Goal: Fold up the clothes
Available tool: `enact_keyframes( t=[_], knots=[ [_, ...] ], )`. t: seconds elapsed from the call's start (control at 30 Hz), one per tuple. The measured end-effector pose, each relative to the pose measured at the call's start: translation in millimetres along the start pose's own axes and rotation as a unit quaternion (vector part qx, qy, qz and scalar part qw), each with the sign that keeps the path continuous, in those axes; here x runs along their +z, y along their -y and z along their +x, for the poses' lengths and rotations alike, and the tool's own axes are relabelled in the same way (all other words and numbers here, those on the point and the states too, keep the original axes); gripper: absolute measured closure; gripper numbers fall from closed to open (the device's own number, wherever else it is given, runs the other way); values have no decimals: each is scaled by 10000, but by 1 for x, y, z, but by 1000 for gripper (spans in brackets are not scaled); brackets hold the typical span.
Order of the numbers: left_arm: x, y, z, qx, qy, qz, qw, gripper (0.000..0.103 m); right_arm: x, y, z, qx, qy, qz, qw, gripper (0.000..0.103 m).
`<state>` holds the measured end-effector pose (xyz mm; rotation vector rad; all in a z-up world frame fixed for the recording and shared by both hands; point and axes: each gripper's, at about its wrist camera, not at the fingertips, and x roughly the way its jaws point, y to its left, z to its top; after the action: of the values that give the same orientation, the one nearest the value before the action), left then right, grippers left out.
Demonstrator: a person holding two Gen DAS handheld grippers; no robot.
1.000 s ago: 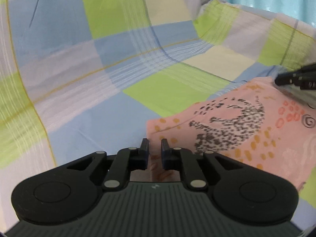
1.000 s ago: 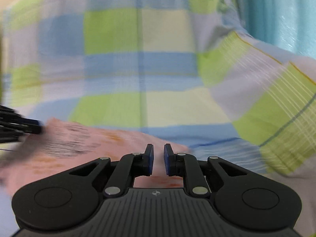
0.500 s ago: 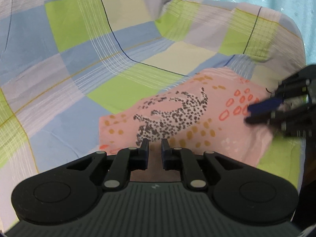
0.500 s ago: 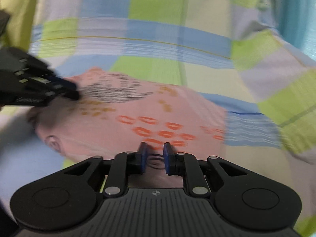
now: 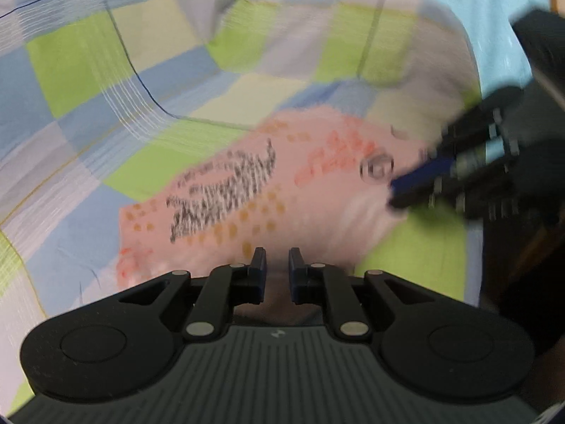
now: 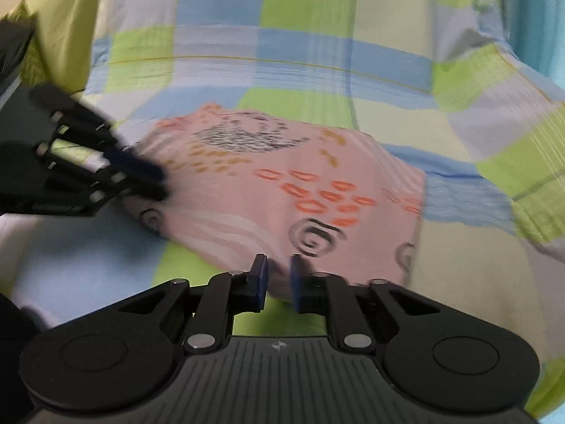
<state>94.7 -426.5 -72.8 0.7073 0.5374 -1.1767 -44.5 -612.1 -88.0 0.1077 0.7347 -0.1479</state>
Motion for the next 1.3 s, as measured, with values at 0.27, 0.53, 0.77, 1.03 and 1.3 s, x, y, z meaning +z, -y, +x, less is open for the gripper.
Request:
enact_keyframes(
  t=[0.27,0.53,0.77,1.03,1.3],
  knots=[
    [-19,-24,-23,212,59,-198,9996,84,-8,10,-12,-173,157,97,9997,97],
    [-31,-9,-24,325,7,18,9995,84,-12,-22,-4,-267,70,-852,9960,92],
    [-48,-23,-32,359,-65,-213,9991,79,-15,15,-11,-509,39,-91,9987,85],
    [-51,13,-53,923,100,1429,9854,81,-29,-25,-21,-749,49,-1429,9869,74],
    [-47,44,-26,1176,118,2814,9523,79,-48,-71,6,-1474,17,-3192,9361,65]
  ],
)
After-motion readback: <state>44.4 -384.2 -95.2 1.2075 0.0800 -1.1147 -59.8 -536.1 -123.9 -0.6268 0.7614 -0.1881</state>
